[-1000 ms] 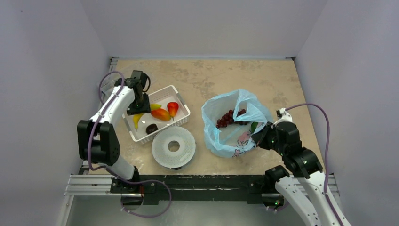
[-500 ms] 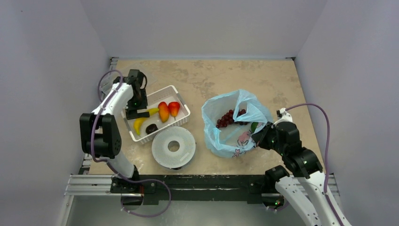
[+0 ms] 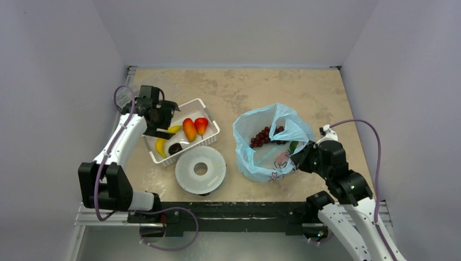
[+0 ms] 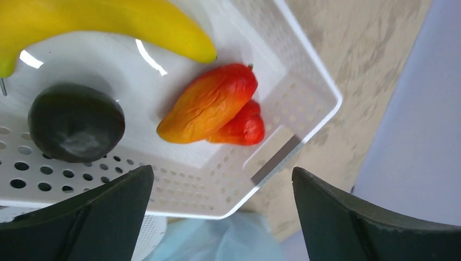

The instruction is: Take the fake fruits out of the plastic bag

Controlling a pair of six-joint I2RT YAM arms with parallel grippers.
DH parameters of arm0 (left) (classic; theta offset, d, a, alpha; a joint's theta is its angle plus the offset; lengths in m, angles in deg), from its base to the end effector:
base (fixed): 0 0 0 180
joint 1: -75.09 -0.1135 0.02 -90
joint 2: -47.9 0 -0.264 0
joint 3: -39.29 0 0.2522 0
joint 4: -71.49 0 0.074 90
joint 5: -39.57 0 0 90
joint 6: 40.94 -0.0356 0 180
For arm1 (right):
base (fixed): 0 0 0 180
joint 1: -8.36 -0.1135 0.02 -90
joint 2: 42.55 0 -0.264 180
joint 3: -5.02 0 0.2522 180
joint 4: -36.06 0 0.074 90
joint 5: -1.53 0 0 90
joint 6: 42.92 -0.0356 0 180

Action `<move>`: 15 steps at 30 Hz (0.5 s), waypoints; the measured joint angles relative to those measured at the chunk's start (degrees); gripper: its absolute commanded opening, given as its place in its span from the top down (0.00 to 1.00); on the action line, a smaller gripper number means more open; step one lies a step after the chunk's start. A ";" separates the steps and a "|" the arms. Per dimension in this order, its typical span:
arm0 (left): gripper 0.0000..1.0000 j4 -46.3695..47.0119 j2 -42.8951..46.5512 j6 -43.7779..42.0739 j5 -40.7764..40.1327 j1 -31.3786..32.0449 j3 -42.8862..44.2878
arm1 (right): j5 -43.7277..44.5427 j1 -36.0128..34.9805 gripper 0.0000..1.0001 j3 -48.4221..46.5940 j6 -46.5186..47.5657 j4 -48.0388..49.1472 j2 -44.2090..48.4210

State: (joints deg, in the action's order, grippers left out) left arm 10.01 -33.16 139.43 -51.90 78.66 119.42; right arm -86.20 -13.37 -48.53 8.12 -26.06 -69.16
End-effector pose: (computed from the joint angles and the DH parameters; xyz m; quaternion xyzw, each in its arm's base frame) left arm 0.2814 -0.0166 0.2731 -0.6694 0.7035 -0.1658 0.1718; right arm 0.0919 0.0351 0.2829 0.1420 0.8762 0.2174 0.4061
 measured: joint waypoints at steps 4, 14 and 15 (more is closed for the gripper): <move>0.00 3.67 4.63 -10.40 3.39 4.28 -4.81 | 0.02 0.00 1.00 0.00 0.00 0.00 -0.28; 0.05 19.45 19.65 -31.74 18.73 19.52 -15.63 | 0.52 0.00 1.00 3.26 -5.57 1.16 -6.82; 0.06 20.70 20.65 -33.46 19.71 21.33 -15.61 | -0.42 0.00 1.00 4.92 -6.36 1.79 -8.63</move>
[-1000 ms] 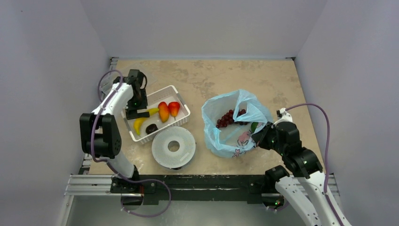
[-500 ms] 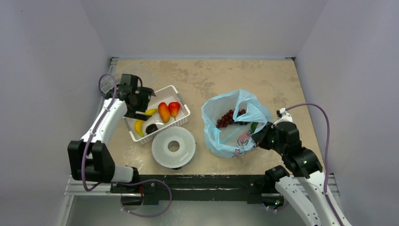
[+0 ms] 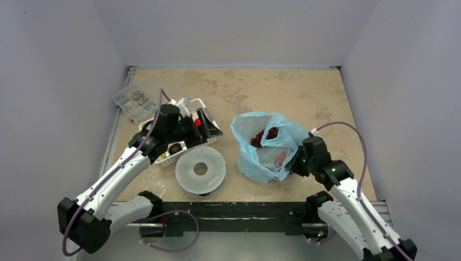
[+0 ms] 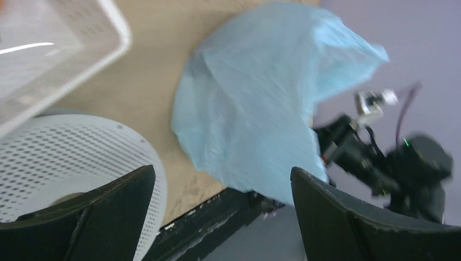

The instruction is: Take the fake fruits out of the plastic bag

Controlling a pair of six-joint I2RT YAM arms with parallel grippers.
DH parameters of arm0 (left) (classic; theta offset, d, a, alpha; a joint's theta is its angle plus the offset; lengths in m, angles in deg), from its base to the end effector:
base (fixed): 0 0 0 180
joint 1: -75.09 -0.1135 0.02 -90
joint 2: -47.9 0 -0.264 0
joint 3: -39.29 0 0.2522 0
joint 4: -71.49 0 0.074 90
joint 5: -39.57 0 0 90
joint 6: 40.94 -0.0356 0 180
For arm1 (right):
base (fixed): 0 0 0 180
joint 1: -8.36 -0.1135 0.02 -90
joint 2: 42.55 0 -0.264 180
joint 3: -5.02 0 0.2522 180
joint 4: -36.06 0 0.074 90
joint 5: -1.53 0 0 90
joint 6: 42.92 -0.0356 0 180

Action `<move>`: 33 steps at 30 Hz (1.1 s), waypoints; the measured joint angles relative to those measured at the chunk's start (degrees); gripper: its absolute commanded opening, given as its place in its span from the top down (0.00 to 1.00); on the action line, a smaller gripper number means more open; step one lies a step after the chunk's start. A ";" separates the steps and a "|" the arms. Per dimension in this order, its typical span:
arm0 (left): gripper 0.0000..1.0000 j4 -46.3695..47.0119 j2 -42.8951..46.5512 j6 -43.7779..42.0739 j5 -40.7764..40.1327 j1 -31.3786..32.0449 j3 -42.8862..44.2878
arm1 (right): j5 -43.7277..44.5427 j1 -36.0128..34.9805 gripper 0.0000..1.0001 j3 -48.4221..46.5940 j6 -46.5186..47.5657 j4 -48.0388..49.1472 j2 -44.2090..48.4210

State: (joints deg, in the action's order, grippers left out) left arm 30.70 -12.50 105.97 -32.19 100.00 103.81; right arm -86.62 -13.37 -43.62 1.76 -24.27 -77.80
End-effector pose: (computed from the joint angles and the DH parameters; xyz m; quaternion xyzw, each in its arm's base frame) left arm 0.2018 -0.1060 0.2968 -0.1748 0.8678 -0.3972 0.2421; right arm 0.1161 0.0451 0.2442 0.1959 0.9093 0.1901 0.3142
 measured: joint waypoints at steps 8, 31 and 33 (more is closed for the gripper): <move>0.14 6.97 1.07 -13.64 0.52 23.65 4.33 | -1.42 -0.35 1.00 7.43 -4.52 2.78 -5.20; 0.40 8.33 -33.55 -28.48 -22.86 44.50 20.65 | -3.21 -0.37 1.00 4.96 -5.75 6.75 -1.33; 0.42 9.75 -33.57 -25.49 -24.15 44.50 15.72 | -2.21 -0.37 1.00 4.52 -6.14 6.40 -0.33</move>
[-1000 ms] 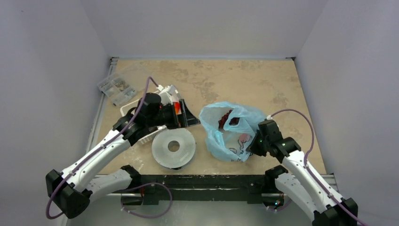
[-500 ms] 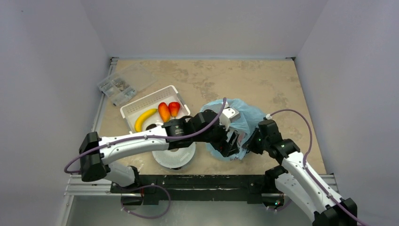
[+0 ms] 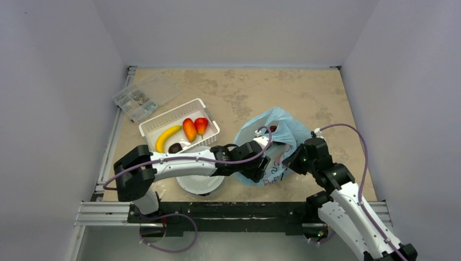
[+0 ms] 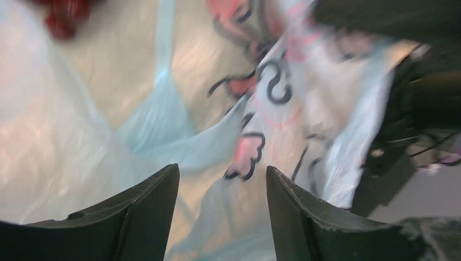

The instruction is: Take the fake fruits out of the plastic bag

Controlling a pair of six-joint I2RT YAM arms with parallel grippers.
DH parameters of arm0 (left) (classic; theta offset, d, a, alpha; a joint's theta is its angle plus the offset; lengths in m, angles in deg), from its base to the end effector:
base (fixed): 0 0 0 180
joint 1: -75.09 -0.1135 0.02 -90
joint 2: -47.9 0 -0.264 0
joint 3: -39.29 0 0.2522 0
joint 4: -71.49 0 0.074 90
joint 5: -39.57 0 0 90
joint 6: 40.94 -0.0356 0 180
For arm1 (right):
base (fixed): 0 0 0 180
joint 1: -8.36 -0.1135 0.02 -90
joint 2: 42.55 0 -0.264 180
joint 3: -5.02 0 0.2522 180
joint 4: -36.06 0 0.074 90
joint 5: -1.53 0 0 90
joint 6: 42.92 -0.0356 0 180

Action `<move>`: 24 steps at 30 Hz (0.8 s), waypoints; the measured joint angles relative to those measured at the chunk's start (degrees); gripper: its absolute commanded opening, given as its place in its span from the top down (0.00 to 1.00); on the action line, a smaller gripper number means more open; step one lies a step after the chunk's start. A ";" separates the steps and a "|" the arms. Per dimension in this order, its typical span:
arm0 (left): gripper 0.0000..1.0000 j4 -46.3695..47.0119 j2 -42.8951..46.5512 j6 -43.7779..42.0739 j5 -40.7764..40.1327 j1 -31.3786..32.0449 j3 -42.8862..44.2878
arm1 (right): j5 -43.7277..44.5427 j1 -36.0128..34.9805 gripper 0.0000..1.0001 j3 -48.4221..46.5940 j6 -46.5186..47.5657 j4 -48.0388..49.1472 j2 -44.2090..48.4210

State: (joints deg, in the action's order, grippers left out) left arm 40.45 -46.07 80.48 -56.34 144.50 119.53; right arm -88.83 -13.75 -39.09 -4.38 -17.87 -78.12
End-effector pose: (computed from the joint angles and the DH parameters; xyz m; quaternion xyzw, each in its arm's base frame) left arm 0.1304 -0.3366 0.2400 0.2813 0.8781 -0.2656 0.2814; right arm 0.1219 0.0498 0.2265 0.2332 0.8953 0.2296 0.3022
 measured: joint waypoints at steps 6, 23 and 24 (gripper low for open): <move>0.34 0.13 -0.83 5.33 -2.08 0.28 -6.88 | 1.53 -0.02 1.00 -0.28 -0.68 -2.01 1.99; 0.25 -1.77 -5.95 0.31 -6.82 -3.15 12.68 | 3.06 0.00 1.00 -0.28 -0.96 -3.54 2.08; 0.26 -1.75 -6.97 -0.50 -7.32 -3.15 13.79 | 3.08 0.00 1.00 -0.28 -0.96 -3.56 2.08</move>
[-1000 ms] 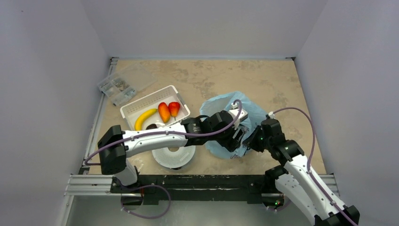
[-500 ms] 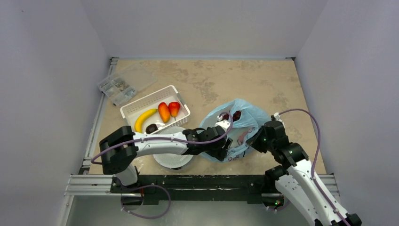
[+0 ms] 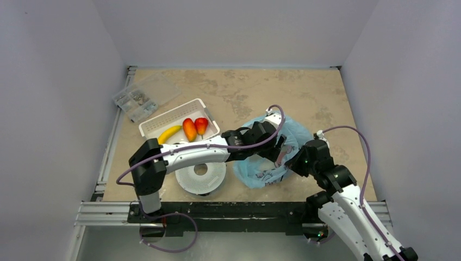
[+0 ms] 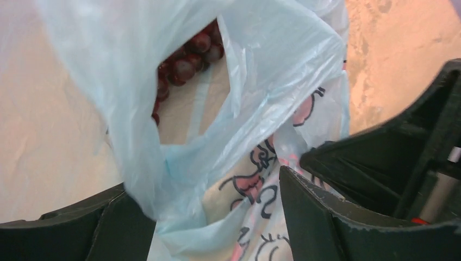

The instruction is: Take the fake fruits out of the plastic bag

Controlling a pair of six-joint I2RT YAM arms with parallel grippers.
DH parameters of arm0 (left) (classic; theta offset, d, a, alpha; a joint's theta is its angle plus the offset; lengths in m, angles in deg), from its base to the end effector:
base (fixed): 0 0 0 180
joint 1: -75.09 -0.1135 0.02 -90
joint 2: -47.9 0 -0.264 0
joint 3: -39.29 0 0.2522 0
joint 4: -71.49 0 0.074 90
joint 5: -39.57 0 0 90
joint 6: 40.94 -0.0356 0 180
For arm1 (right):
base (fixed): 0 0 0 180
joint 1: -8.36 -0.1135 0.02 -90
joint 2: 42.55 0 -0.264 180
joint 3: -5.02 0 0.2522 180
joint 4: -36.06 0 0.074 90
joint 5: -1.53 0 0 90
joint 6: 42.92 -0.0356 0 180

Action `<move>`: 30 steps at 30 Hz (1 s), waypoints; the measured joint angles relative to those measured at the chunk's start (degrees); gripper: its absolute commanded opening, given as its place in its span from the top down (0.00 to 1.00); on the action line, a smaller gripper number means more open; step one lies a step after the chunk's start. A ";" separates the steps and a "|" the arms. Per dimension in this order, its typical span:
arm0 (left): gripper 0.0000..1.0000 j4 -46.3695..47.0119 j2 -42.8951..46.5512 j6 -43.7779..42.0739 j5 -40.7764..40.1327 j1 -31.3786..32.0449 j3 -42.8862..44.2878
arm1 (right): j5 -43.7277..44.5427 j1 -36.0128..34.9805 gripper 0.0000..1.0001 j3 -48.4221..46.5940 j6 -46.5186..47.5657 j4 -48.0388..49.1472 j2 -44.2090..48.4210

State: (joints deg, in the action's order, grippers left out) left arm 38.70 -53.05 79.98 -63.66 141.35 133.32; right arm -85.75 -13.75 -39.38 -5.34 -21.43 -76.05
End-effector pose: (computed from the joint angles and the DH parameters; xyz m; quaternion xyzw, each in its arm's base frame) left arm 0.1701 -0.3666 0.2729 0.2263 0.8716 -0.2476 0.3574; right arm 0.1144 0.0447 0.2273 0.2513 0.8942 0.2063 0.3076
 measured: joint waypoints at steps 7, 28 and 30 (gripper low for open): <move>0.42 -0.46 -5.73 -5.53 -4.50 -0.13 1.68 | 0.61 0.00 1.00 0.00 0.20 0.04 -0.24; 0.25 2.62 -19.06 -9.53 -9.53 -5.01 9.07 | 0.98 0.00 1.00 -0.59 1.14 0.02 0.61; 0.27 1.79 -20.70 -9.29 -9.49 -5.40 10.60 | 0.98 0.00 1.00 -0.63 1.18 0.02 0.90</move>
State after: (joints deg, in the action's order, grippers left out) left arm 40.50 -73.75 70.69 -73.15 135.95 143.92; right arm -84.76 -13.75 -40.01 -4.16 -21.41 -75.15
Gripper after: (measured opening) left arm 0.755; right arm 0.003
